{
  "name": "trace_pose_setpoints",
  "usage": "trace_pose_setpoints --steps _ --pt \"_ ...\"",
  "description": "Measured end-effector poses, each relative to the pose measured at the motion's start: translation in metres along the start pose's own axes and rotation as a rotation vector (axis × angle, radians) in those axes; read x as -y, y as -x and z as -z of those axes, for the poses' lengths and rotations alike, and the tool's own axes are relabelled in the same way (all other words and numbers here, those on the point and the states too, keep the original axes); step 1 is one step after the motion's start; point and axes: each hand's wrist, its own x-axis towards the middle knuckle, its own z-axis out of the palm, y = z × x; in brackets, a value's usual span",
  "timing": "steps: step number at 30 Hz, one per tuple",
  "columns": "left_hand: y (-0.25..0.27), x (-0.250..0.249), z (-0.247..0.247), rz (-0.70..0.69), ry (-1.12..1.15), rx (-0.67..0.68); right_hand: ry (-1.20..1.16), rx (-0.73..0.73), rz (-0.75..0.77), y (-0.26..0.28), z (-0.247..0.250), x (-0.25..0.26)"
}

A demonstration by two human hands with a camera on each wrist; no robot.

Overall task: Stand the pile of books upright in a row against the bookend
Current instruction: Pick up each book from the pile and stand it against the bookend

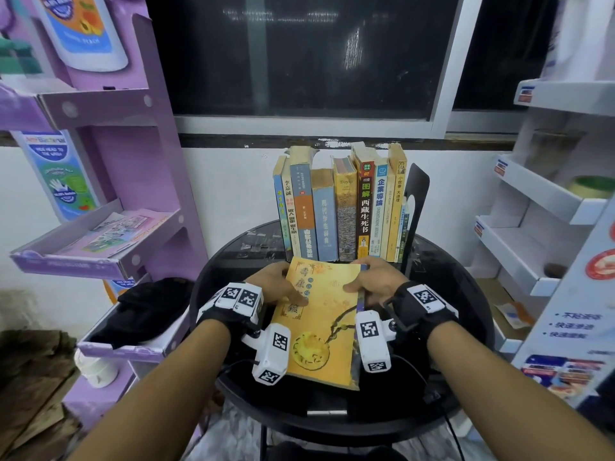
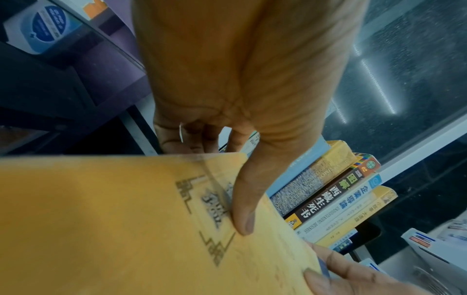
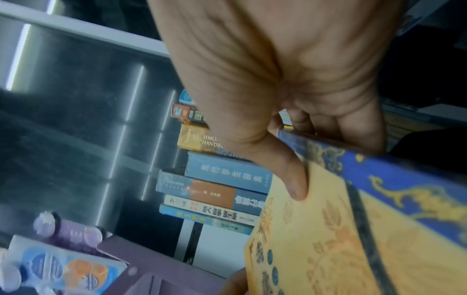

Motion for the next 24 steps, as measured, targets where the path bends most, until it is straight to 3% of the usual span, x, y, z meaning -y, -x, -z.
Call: trace_pose_setpoints --steps 10,16,24 --pt "-0.002 -0.02 0.007 -0.206 0.347 -0.096 -0.127 -0.103 0.268 0.024 0.017 0.042" --pt "-0.001 -0.042 0.008 -0.325 0.619 -0.261 -0.14 -0.178 0.485 0.047 0.015 0.059" --pt "-0.003 -0.046 0.01 -0.41 0.825 -0.371 0.079 -0.211 0.704 0.075 0.016 0.07"
